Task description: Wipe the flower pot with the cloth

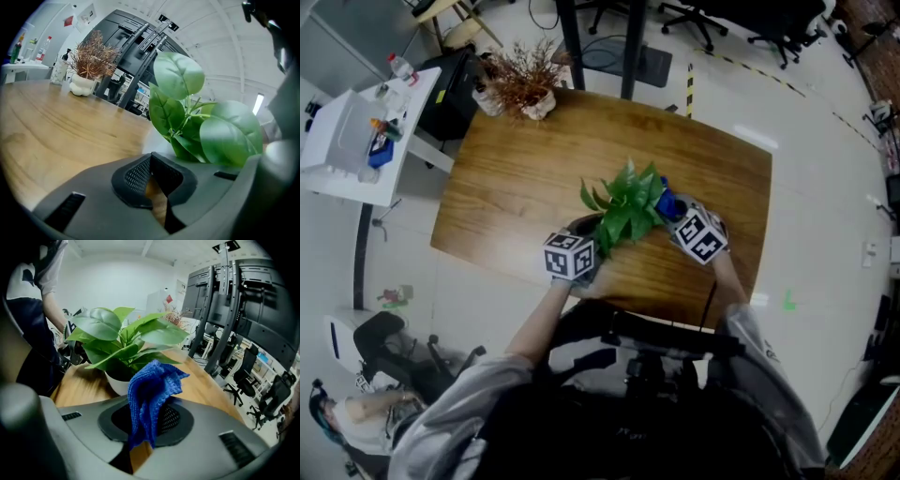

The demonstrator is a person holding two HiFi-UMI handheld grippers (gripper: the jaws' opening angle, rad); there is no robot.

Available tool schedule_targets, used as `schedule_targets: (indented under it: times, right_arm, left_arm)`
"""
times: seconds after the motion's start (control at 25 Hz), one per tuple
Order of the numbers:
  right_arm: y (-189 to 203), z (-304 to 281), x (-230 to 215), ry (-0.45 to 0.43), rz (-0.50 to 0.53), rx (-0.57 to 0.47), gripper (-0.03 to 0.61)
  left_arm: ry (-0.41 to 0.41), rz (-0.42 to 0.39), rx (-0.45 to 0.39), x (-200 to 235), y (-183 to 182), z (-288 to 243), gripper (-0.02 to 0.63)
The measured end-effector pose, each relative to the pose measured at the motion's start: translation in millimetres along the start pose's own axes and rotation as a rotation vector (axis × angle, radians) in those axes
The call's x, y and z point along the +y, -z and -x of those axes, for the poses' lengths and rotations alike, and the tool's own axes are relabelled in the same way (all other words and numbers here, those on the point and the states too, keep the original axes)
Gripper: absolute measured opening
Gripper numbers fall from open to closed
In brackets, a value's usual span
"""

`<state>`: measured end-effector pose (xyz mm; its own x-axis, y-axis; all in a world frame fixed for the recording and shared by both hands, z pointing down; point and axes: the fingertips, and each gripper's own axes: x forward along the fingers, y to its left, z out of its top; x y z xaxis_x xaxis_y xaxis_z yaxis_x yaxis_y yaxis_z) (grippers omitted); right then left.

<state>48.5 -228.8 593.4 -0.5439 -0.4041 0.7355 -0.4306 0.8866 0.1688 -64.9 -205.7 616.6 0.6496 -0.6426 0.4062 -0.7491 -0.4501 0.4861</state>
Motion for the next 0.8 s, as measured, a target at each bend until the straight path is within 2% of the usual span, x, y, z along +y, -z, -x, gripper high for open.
schedule_targets:
  times: [0.16,0.8]
  right_arm:
    - [-2,-5,14,-0.044,0.026,0.007,0.08]
    - [17,-7,66,-0.093,-0.001,0.065,0.08]
  left_arm:
    - [-0.006,-0.004,-0.004,4,-6,-2,0.001]
    - [-0.025,0.01,0.003,22,-17,-18,0.0]
